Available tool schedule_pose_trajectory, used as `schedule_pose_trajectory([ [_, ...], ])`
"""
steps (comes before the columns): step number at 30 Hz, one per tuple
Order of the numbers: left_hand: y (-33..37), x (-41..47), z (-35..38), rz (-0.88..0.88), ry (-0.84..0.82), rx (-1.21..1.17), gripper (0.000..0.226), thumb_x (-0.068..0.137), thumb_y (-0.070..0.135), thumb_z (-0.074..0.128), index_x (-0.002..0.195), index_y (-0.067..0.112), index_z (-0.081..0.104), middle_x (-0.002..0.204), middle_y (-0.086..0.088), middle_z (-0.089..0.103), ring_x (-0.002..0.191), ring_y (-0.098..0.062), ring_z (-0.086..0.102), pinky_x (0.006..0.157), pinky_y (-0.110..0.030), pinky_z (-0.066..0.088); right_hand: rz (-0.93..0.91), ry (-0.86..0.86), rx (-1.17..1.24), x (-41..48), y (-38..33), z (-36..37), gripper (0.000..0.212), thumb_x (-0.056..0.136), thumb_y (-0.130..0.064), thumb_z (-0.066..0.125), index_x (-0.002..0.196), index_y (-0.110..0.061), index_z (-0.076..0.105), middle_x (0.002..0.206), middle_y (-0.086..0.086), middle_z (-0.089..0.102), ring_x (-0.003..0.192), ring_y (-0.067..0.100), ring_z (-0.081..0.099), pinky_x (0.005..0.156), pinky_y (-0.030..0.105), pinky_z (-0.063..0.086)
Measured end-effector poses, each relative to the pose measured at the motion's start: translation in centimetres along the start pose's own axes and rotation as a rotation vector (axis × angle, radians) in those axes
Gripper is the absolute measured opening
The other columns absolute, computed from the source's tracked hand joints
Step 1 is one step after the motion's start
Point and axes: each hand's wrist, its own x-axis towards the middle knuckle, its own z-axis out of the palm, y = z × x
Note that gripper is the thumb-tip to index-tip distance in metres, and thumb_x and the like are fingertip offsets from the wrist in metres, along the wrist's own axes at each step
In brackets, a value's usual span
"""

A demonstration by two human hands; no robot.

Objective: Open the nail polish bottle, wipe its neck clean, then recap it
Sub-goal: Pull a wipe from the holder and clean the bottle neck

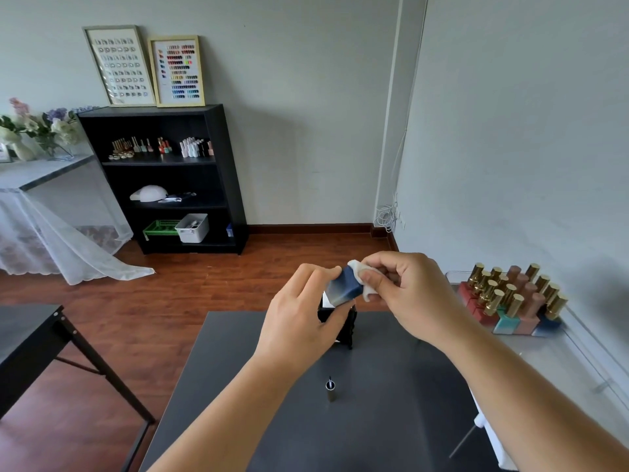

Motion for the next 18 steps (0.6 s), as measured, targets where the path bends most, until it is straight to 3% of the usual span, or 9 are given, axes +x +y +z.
schedule_pose_trajectory([
  [3,0.1,0.1,-0.2,-0.069,-0.054,-0.118,0.033,0.080,0.023,0.071,0.108,0.008,0.066,0.095,-0.001,0.067,0.081,-0.017,0.068,0.066,-0.036,0.059,-0.022,-0.012,-0.012,0.0,0.1,-0.2,0.011,0.089,-0.021,0.061,0.082,-0.022,0.069,0.064,0.000,0.068,0.065,0.019,0.068,0.073,0.050,0.058],
  [6,0.4,0.9,-0.5,-0.390,-0.207,-0.480,0.009,0.087,0.029,0.062,0.090,0.023,0.068,0.075,0.011,0.068,0.071,-0.010,0.066,0.065,-0.027,0.055,-0.032,-0.032,-0.017,0.0,0.1,-0.3,0.010,0.089,-0.021,0.060,0.084,-0.025,0.069,0.067,0.001,0.069,0.067,0.021,0.069,0.073,0.052,0.058],
  [9,0.5,1.7,-0.8,-0.675,-0.373,-0.878,0.024,0.095,0.025,0.051,0.082,0.014,0.067,0.069,0.004,0.067,0.061,-0.013,0.064,0.064,-0.024,0.053,-0.029,-0.041,-0.010,0.0,0.2,-0.4,0.011,0.089,-0.019,0.060,0.086,-0.024,0.069,0.069,0.000,0.069,0.070,0.022,0.069,0.073,0.052,0.058],
  [11,0.6,1.7,-0.7,-0.653,-0.384,-0.822,0.022,0.096,0.024,0.050,0.085,0.016,0.068,0.070,0.007,0.068,0.062,-0.011,0.065,0.065,-0.024,0.054,-0.018,-0.046,-0.010,0.0,0.3,-0.5,0.011,0.089,-0.018,0.061,0.086,-0.023,0.070,0.070,0.002,0.070,0.070,0.019,0.070,0.073,0.049,0.059],
  [14,0.7,1.5,-0.4,-0.471,-0.262,-0.480,0.006,0.090,0.024,0.063,0.091,0.025,0.068,0.074,0.014,0.067,0.071,-0.010,0.066,0.069,-0.020,0.054,0.051,-0.027,0.041,0.1,0.5,-0.4,0.009,0.088,-0.021,0.063,0.085,-0.022,0.072,0.066,0.003,0.070,0.062,0.007,0.067,0.064,0.032,0.061],
  [16,0.8,1.2,-0.1,-0.312,-0.174,-0.268,0.013,0.085,0.022,0.069,0.098,0.023,0.069,0.084,0.013,0.067,0.082,-0.007,0.062,0.071,-0.015,0.050,0.126,0.001,0.103,0.1,0.4,-0.2,0.010,0.087,-0.024,0.064,0.082,-0.021,0.072,0.064,0.007,0.071,0.054,0.004,0.061,0.054,0.019,0.056],
  [18,1.0,1.2,0.0,-0.259,-0.133,-0.192,0.018,0.083,0.022,0.071,0.101,0.020,0.069,0.088,0.013,0.067,0.086,-0.004,0.060,0.072,-0.014,0.049,0.177,-0.002,0.150,0.1,0.4,-0.1,0.012,0.087,-0.024,0.063,0.082,-0.020,0.073,0.061,0.007,0.070,0.052,0.004,0.059,0.054,0.019,0.055],
])
